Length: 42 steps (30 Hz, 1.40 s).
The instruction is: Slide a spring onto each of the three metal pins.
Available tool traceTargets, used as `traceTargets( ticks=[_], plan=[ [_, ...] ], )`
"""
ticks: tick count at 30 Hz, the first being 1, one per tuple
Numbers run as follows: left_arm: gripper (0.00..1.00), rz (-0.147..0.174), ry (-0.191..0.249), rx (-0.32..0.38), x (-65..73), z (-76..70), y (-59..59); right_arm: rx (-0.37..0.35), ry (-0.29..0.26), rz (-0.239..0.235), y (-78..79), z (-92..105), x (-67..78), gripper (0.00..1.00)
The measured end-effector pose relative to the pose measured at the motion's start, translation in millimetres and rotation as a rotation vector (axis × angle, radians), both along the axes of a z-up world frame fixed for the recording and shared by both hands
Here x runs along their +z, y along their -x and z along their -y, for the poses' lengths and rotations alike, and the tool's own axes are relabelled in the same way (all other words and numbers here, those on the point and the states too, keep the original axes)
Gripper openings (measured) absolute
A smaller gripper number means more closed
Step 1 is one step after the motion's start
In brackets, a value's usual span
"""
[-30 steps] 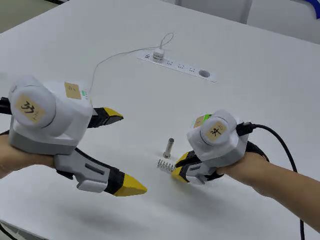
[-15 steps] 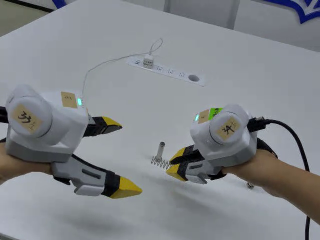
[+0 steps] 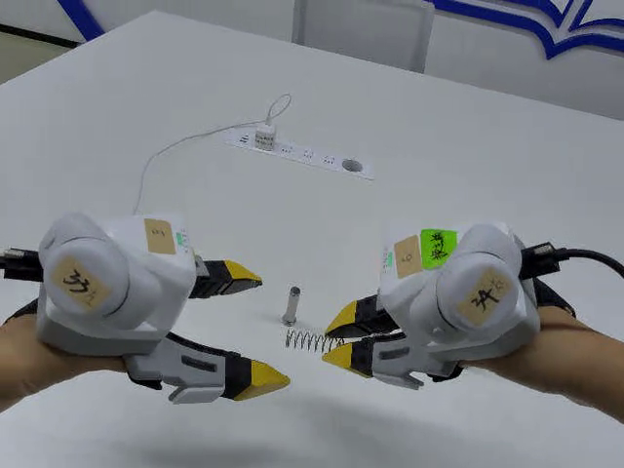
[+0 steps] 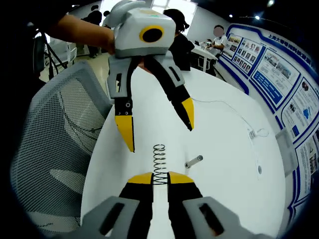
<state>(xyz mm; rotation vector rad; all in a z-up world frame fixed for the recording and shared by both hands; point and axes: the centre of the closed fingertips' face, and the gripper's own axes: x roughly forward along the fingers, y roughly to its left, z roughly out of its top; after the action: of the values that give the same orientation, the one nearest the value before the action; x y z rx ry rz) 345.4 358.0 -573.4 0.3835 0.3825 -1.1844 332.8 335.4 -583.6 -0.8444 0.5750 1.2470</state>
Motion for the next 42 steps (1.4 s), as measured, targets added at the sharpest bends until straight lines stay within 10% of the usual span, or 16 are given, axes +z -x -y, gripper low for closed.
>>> traceTargets(
  ticks=[31, 34, 36, 42],
  plan=[
    [0.14, 0.005, -0.059, -0.121, -4.3, 21.2, 18.0, 0.049, 0.001, 0.029, 11.4, -7.1, 8.3, 0.1],
    [0.12, 0.022, -0.071, -0.128, -4.3, 20.3, 17.6, 0.05, 0.0, 0.035, 10.7, -8.0, 9.8, 0.1],
    [0.11, 0.115, -0.088, -0.157, -0.3, 20.7, 14.8, 0.062, 0.008, 0.062, 8.1, -7.8, 10.7, 0.1],
    [0.1, 0.118, -0.105, -0.17, -1.2, 20.2, 15.0, 0.094, -0.014, 0.077, 5.5, -7.7, 10.8, 0.11]
  ],
)
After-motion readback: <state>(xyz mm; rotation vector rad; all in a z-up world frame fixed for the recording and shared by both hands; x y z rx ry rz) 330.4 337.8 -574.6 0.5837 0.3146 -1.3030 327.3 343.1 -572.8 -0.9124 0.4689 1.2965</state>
